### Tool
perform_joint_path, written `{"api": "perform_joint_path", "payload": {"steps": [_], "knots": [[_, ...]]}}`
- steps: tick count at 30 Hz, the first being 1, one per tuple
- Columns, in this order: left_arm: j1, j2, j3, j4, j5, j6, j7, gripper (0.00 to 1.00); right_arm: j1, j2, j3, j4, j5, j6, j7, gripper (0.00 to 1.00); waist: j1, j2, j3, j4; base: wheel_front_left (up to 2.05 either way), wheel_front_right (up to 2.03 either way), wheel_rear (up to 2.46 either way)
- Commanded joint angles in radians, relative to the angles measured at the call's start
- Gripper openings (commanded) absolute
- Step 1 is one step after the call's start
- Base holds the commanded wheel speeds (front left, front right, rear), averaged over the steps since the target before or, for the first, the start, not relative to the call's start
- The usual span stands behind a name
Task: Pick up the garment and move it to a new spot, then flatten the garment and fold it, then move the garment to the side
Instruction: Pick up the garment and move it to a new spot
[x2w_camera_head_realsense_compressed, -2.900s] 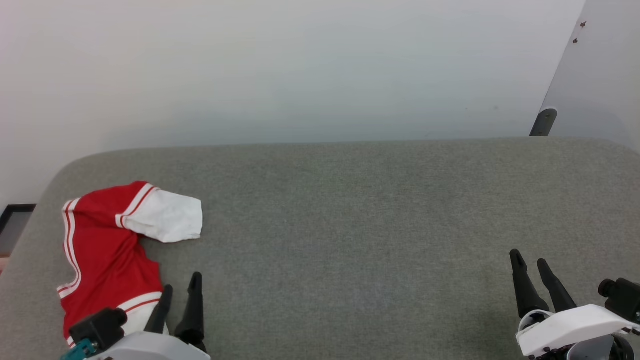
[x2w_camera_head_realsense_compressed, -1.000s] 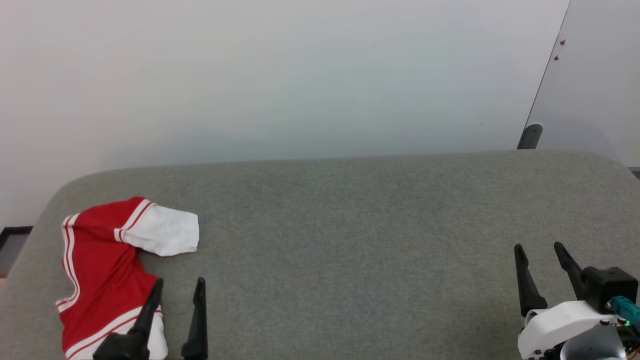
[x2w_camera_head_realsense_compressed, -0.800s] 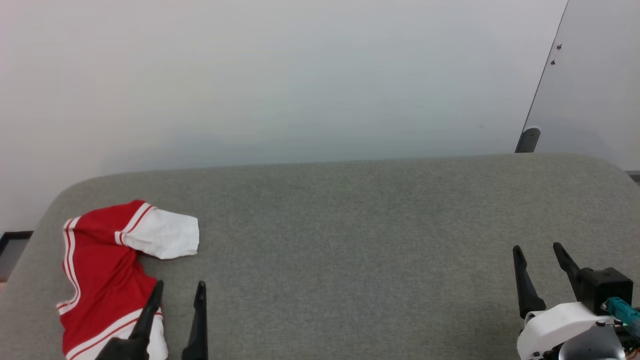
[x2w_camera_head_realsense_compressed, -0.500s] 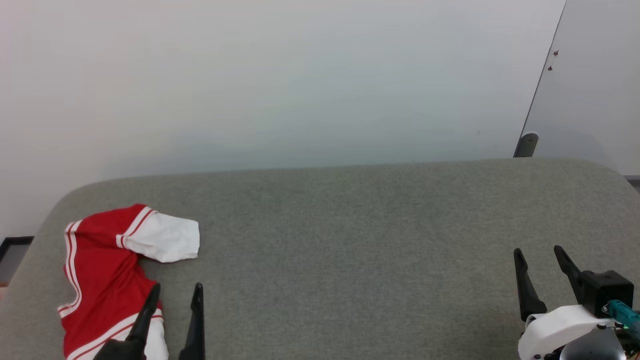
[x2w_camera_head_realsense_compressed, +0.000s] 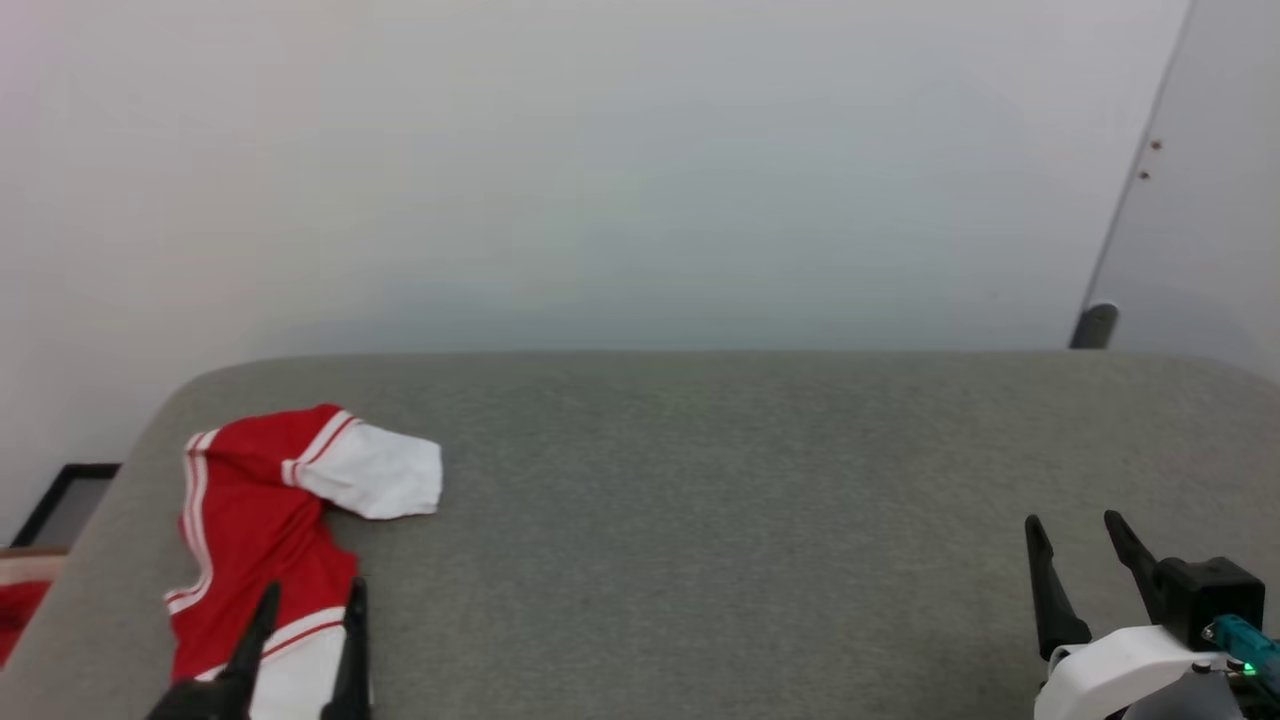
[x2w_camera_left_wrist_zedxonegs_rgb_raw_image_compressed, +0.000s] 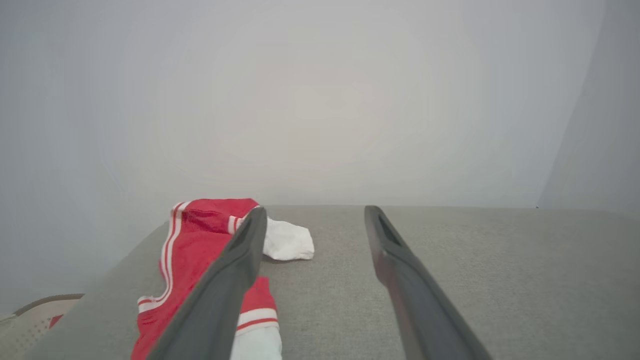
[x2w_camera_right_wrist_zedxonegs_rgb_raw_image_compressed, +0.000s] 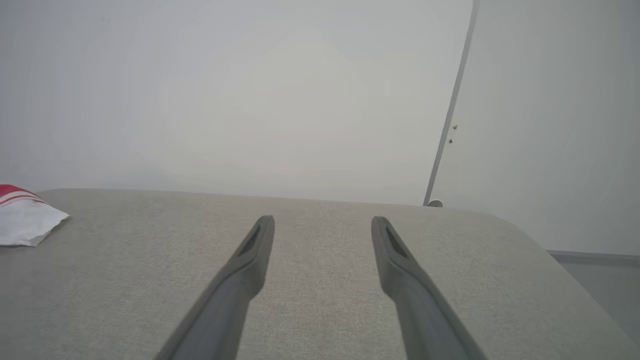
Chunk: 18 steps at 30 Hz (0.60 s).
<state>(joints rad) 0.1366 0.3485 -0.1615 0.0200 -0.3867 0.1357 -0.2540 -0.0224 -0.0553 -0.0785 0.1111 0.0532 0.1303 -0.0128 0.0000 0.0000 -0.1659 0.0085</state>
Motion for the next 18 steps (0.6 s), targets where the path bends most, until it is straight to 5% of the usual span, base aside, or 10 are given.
{"api": "perform_joint_path", "payload": {"steps": [1,18], "knots": [[-0.008,0.006,0.008,0.004,-0.009,0.002,0.003,1.0,0.011,-0.001,0.01,0.002,0.008,0.001,0.0,1.0,0.0,0.0,-0.016,0.038,0.0,0.0,0.0],[-0.064,0.087,0.065,-0.001,-0.029,0.031,0.1,1.0,-0.043,0.004,0.136,0.057,0.063,0.001,-0.008,1.0,0.0,0.0,-0.04,0.292,0.0,0.0,0.0]]}}
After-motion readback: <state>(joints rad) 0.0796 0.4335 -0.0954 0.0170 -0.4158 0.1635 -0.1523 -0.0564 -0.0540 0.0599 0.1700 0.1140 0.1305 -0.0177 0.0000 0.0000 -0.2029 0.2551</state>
